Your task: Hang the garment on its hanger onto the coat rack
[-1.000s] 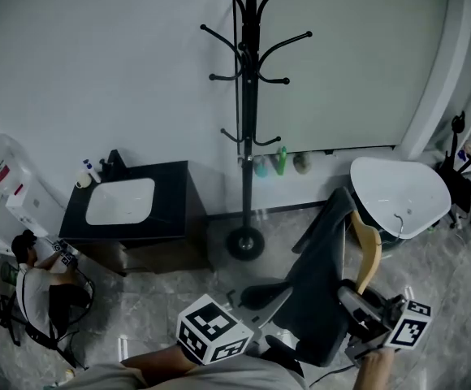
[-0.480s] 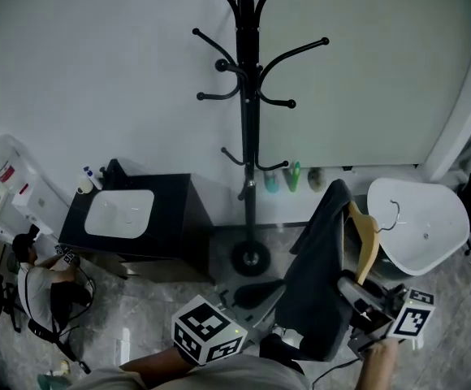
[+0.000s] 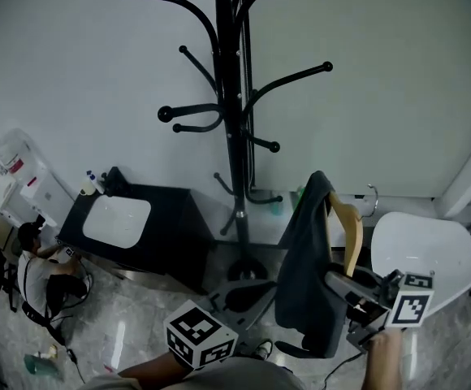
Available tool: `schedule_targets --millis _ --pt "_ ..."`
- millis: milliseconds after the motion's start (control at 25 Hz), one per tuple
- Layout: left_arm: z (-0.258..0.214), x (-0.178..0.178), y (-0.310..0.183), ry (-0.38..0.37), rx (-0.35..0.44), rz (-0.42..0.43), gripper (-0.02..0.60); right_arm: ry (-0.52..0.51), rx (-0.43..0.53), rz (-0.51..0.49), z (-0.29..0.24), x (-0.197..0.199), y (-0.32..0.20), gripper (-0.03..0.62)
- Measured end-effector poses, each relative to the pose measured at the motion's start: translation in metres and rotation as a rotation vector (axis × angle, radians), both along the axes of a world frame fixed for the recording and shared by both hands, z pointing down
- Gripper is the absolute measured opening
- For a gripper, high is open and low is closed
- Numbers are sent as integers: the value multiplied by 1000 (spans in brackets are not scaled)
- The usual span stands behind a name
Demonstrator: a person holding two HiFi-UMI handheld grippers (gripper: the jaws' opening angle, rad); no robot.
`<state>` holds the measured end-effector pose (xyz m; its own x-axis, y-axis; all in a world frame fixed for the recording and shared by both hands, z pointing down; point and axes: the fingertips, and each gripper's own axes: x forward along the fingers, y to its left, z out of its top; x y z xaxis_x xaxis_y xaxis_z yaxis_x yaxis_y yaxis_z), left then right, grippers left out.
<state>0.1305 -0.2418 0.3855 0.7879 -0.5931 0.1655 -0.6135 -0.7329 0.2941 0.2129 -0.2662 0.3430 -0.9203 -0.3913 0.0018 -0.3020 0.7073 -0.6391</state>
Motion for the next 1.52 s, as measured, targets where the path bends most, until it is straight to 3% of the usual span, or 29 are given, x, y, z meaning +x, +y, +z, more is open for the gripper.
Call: schedule_targets --millis 400,600,800,1200,1520 --pt "-3 14 -77 8 15 -3 5 72 35 -52 -42 6 -105 72" --pt "-12 5 -108 24 42 24 5 123 36 -50 -68 -3 -155 72" --pt "-7 -12 -143 31 18 24 5 145 53 -53 -84 -17 -199 72" --pt "-3 -18 -153 32 9 -70 5 266 65 -135 -58 -39 -249 72" --pt "0 -7 -158 33 1 -112 5 243 67 -216 -57 -50 -261 72"
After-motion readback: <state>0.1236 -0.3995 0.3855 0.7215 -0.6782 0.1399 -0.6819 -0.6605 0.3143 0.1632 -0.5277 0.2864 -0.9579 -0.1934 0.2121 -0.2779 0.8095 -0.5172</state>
